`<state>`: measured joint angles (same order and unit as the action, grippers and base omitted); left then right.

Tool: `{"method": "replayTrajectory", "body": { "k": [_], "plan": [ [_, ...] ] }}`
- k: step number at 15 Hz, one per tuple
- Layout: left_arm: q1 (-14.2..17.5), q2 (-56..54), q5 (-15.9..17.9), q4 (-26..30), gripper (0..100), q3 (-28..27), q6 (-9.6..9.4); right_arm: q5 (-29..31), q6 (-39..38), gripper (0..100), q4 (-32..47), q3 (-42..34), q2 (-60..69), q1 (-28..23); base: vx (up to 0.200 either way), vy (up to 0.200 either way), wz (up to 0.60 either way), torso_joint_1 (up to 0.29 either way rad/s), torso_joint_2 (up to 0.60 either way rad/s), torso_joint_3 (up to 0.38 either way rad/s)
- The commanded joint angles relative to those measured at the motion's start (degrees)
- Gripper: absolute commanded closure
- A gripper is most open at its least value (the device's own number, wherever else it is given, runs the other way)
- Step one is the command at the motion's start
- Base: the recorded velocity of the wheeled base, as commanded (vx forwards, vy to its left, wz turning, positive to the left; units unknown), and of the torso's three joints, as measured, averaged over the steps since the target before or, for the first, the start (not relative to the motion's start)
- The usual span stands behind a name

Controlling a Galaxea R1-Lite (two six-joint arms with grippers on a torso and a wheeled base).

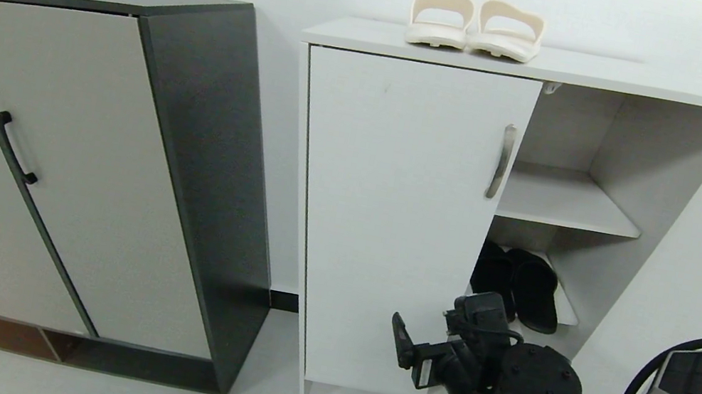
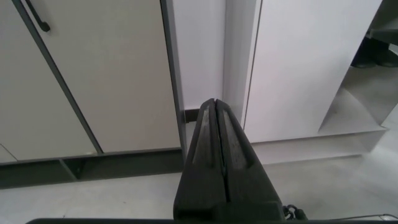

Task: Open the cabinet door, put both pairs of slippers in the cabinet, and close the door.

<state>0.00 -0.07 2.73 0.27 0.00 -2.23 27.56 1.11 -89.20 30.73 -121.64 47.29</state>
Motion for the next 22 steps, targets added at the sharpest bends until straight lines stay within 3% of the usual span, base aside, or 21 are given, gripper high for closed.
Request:
{"method": "replayTrajectory", "body": {
  "k": [1,11,22],
  "plan": [
    [0.0,0.07,-0.01,0.0,100,0.0,0.03,0.03,-0.05,0,-0.19,-0.06,-0.53,0.0,0.0,0.0,0.0,0.017,-0.23,-0.237],
    [0.0,0.07,-0.01,0.0,100,0.0,0.12,0.03,-0.05,0,-0.19,-0.15,-0.53,-0.09,0.0,0.0,0.0,0.077,-0.42,-0.342],
    [0.0,0.07,0.08,0.0,100,0.0,0.03,0.12,0.03,0,-0.1,-0.41,-0.62,-0.27,0.0,0.0,0.0,0.179,-0.49,-0.312]
  ]
}}
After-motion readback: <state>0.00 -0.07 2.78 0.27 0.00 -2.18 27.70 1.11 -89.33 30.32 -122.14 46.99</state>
